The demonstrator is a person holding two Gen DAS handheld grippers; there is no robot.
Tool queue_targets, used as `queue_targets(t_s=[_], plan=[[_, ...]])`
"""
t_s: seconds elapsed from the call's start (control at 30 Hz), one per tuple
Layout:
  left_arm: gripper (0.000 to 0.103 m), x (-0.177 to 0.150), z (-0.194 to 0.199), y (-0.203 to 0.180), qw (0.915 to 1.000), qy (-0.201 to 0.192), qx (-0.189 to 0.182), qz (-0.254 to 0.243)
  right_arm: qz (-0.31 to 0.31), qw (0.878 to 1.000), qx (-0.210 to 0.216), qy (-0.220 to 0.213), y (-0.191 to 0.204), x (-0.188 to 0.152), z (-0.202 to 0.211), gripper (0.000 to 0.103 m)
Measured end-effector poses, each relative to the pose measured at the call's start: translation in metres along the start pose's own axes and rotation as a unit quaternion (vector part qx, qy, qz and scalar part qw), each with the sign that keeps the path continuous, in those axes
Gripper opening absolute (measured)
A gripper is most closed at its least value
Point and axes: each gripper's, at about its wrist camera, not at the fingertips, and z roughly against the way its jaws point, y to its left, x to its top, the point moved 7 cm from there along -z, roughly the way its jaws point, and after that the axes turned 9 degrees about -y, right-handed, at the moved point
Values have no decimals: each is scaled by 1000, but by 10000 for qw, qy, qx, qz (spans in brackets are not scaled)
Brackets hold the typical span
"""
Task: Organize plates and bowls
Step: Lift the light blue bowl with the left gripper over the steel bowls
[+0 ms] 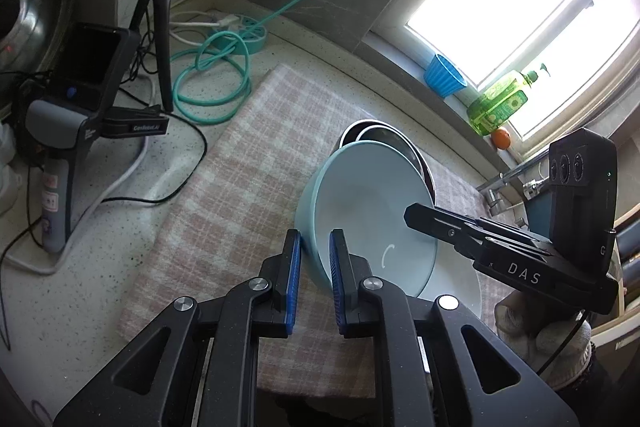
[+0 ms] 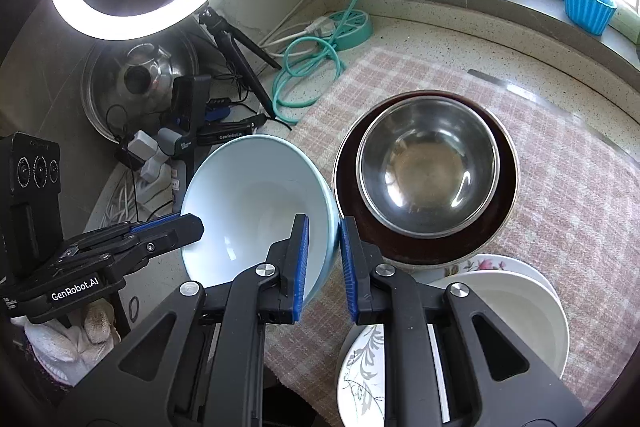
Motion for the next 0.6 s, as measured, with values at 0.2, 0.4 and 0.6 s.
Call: queue_targets(t_s=[0.2,0.4,0.6], plan=[[12,20,-14,-19,9997,-47,-133,-195,-180,9996,-88,-189,-16,17,12,16],[12,36,-34,-35,9991,5,-239,-336,-352,9986,-238,-312,-35,31,18,16],[12,45,-57,-49,9985,150,-349,-395,-571,9971,-403,-311,-61,38,14,16]])
